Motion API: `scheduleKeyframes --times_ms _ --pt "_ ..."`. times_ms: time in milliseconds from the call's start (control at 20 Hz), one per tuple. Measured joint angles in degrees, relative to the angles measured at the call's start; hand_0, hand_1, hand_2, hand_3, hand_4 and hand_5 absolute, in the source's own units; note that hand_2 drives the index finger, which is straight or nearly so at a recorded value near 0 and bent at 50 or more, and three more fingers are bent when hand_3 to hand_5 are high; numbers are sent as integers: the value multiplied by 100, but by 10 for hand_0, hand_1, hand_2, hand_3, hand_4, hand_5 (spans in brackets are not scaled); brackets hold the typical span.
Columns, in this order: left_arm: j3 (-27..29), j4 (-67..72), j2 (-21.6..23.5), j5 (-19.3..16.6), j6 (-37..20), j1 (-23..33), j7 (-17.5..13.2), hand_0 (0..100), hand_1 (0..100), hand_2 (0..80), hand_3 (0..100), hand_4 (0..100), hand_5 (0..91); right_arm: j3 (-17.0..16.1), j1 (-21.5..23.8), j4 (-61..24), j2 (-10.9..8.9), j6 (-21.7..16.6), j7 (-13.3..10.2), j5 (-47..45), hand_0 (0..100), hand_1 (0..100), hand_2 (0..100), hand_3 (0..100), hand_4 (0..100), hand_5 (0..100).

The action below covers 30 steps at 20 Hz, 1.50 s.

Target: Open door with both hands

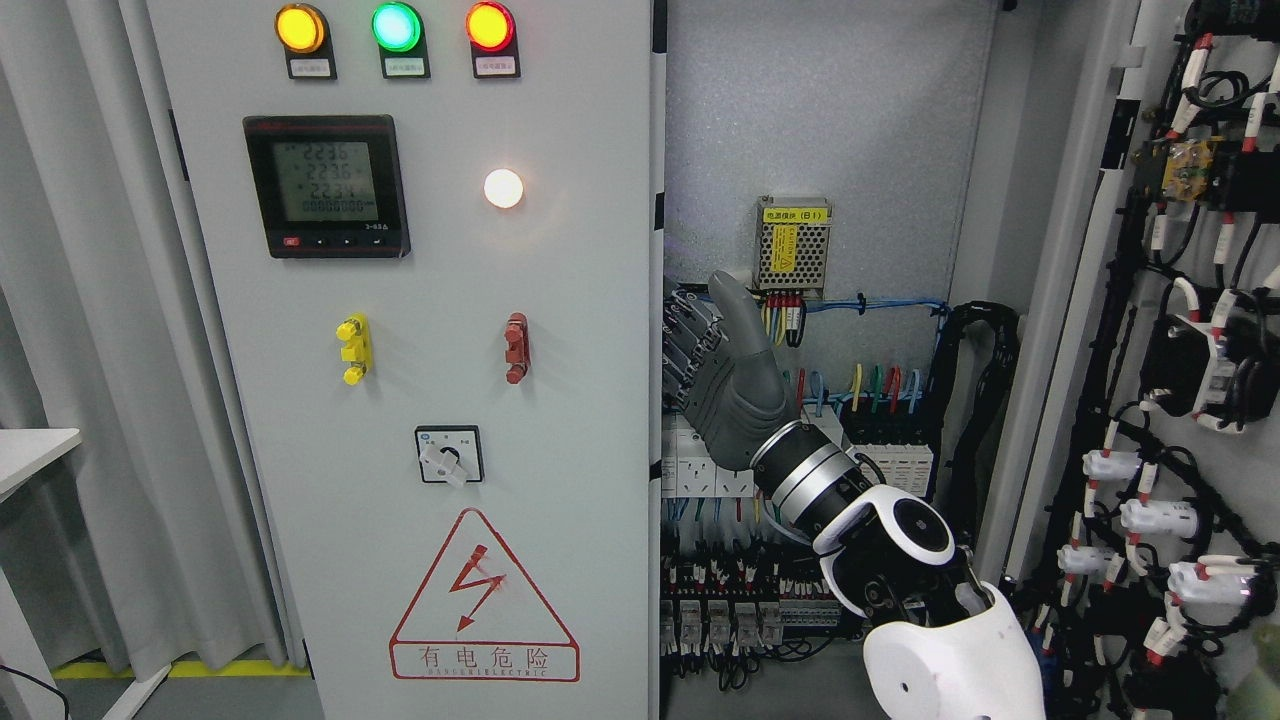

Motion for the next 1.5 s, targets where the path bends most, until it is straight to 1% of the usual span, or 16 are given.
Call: scheduleKeyframes --times_ms 451,901,1301,1502 --pt "0 2 0 0 -2 -4 0 290 0 28 29 33 0 -60 -14 81 0 -31 249 -10 219 0 0 0 0 0" --pt "0 2 0 -3 -21 -9 0 290 0 28 29 33 0 -136 -18 111 0 -31 296 -179 219 0 0 0 0 0" --pt "0 2 88 -7 -6 -12 3 290 0 28 29 33 0 -170 -18 119 -1 -31 614 -222 219 0 0 0 0 0" --pt "-1 2 127 -8 1 -13 3 290 0 28 28 33 0 -181 -16 123 0 -35 635 -226 219 0 0 0 0 0"
